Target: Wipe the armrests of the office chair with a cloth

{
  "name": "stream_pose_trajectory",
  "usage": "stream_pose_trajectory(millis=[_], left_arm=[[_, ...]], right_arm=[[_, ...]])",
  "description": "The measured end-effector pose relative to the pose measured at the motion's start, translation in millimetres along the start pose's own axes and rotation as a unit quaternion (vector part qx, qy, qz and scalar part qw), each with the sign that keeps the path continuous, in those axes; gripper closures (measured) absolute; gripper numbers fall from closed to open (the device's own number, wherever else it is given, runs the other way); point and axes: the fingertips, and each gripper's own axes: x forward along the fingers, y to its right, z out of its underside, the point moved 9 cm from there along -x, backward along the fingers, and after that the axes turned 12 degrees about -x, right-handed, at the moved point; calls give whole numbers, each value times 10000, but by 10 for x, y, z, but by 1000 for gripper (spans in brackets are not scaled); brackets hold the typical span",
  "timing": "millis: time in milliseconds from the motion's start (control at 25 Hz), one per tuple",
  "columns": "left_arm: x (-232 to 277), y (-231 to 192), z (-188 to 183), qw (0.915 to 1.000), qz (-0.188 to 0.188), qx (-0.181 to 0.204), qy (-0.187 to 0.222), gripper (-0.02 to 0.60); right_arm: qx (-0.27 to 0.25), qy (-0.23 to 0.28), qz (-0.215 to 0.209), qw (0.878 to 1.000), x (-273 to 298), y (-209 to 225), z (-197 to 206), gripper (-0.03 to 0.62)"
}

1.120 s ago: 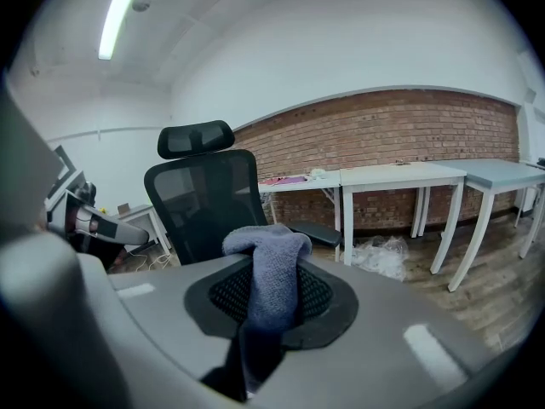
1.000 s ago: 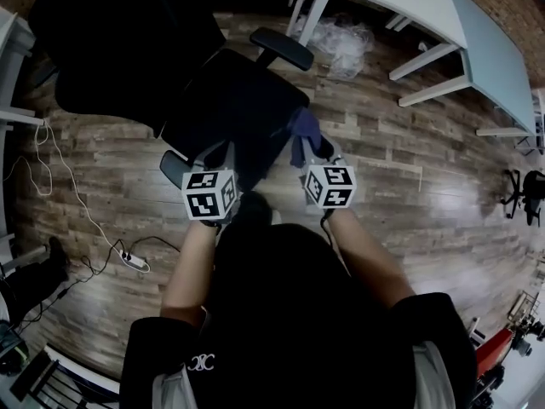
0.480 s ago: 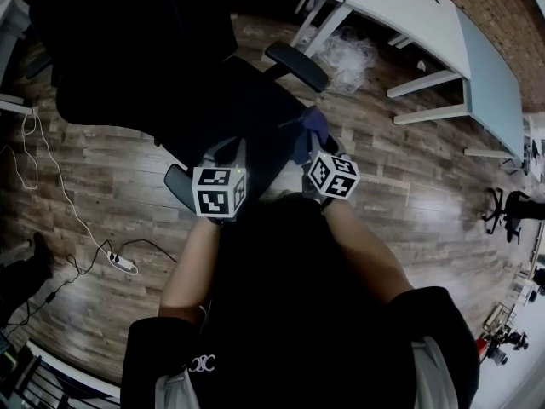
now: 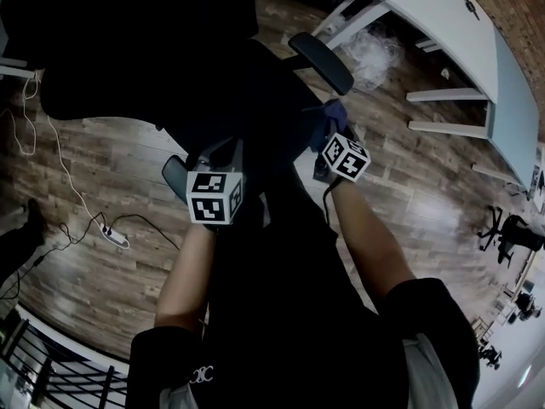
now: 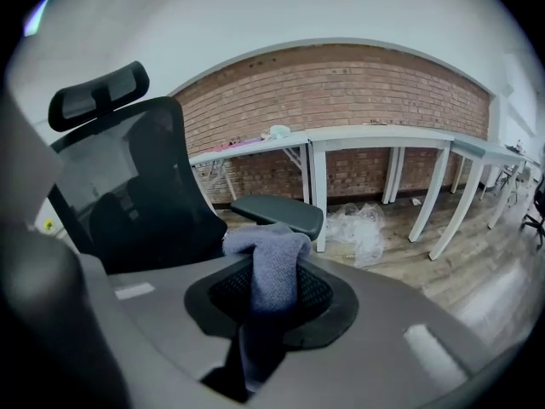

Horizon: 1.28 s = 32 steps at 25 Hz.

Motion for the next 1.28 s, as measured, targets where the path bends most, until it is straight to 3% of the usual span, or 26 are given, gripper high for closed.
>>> stream_pose_trajectory(millis=[320,520,760,1280], left_arm=[[349,-105,4,9994,-263,-115,-203,577],[508,-177,29,9983,-438,-105,-381,577],[536,-212,84,9971,-601,-208,-414,577],[509,-316,341,9934,-881,-410,-614,577]], right_arm=[[360,124,213,9990,782,209,-133,517],[304,149,161,9993,1082,199,-195,517],[-9,13,-339,9994,1352,-49,-132,517],[314,161,-475,9982,2142,-357,-278,516]])
